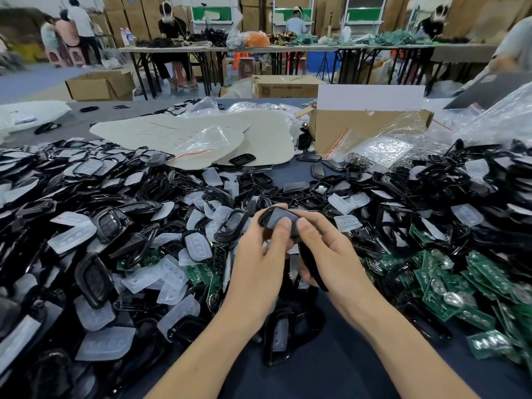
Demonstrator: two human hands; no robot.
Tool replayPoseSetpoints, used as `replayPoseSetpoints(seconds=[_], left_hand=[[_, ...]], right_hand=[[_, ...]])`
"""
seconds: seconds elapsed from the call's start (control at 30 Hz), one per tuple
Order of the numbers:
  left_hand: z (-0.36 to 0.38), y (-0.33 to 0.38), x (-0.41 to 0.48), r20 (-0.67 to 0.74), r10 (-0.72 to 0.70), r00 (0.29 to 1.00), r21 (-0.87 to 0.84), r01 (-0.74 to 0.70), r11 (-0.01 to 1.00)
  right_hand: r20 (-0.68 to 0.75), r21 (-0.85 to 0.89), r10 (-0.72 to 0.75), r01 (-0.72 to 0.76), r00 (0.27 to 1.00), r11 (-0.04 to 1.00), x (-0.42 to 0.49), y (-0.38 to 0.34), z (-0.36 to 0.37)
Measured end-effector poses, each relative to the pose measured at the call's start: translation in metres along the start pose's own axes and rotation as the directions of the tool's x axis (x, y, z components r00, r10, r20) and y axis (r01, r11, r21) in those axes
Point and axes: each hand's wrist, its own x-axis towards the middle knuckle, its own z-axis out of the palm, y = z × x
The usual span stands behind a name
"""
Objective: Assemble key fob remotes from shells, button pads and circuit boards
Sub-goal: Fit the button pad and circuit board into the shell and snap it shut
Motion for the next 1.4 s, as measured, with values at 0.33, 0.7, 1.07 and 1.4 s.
replayPoseSetpoints(seconds=[0.33,0.7,1.07,1.4], left_hand=[[-0.016,0.0,0.011,-0.165,0.025,0.986,0.026,-0.021,0.999],[-0.017,0.002,0.009,-0.11,0.114,0.987,0.238,-0.086,0.967],[-0.018,-0.001,0.01,-0.067,0.124,0.99,0.28,-0.101,0.955],[-0.014,0.008,-0.007,0.553,-0.085,0.829,0.537,-0.277,0.797]], right_hand=[[0.032,0.384,0.256,-0.249,0.966,0.889,0.004,-0.011,-0.011],[-0.004,0.367,0.166,-0.153,0.986,0.918,0.005,-0.009,-0.014],[-0.07,0.144,0.112,-0.101,0.991,0.984,0.009,-0.002,-0.021],[-0.434,0.345,0.067,0.096,0.899,0.934,0.015,-0.016,-0.049]])
